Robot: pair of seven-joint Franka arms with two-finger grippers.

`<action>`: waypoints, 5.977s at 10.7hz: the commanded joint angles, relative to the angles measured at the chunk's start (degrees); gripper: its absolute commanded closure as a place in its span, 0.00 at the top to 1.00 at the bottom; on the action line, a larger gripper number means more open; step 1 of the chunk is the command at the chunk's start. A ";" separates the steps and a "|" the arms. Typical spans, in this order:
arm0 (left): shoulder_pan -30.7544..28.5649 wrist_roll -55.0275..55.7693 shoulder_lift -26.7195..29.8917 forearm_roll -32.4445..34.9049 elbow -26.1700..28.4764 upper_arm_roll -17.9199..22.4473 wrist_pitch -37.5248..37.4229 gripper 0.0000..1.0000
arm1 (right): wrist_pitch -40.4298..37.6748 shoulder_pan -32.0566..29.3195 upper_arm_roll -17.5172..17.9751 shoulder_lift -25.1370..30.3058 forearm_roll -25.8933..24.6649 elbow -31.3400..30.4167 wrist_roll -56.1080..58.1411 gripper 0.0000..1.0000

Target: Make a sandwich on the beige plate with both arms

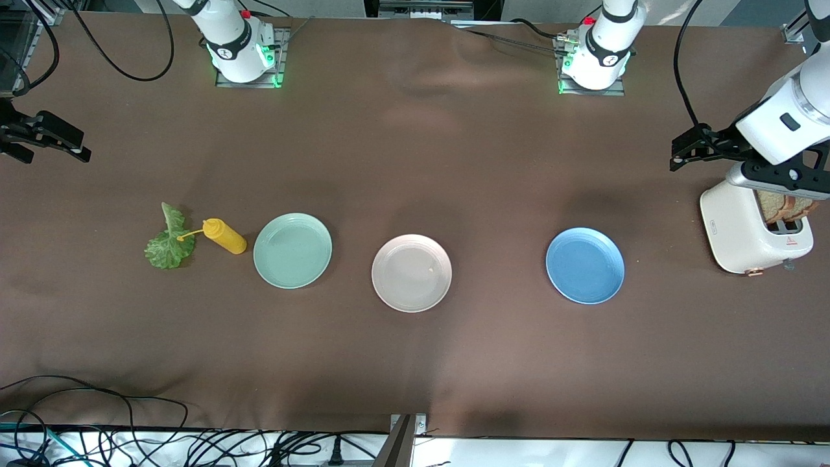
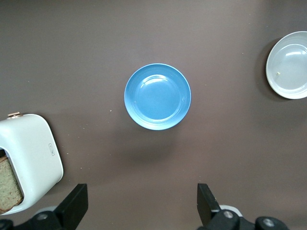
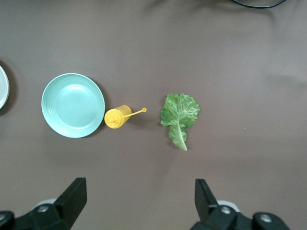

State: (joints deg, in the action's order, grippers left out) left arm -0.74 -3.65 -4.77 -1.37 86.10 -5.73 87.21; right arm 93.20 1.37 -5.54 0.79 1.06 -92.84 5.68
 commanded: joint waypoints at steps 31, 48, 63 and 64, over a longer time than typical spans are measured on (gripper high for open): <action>-3.13 -0.13 0.20 -1.53 1.96 0.20 0.60 1.00 | -0.03 0.13 0.18 0.36 -1.06 0.46 0.73 1.00; -3.92 -0.22 -0.15 -1.89 2.84 -0.06 0.77 1.00 | -0.12 -0.31 -0.52 -0.26 -1.15 0.46 0.91 1.00; -4.88 -0.66 0.11 -1.10 4.07 0.20 0.60 1.00 | -0.38 0.39 -0.96 -0.26 -0.88 0.29 0.03 1.00; -5.93 -0.66 0.02 -1.09 4.07 0.11 0.60 1.00 | -0.38 0.39 -0.96 -0.26 -0.88 0.29 0.29 1.00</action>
State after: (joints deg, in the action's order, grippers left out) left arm -4.90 -3.58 -5.68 -1.37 88.97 -5.45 87.40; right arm 93.39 1.66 -6.68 0.48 0.65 -92.83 5.69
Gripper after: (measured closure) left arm 0.000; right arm 0.000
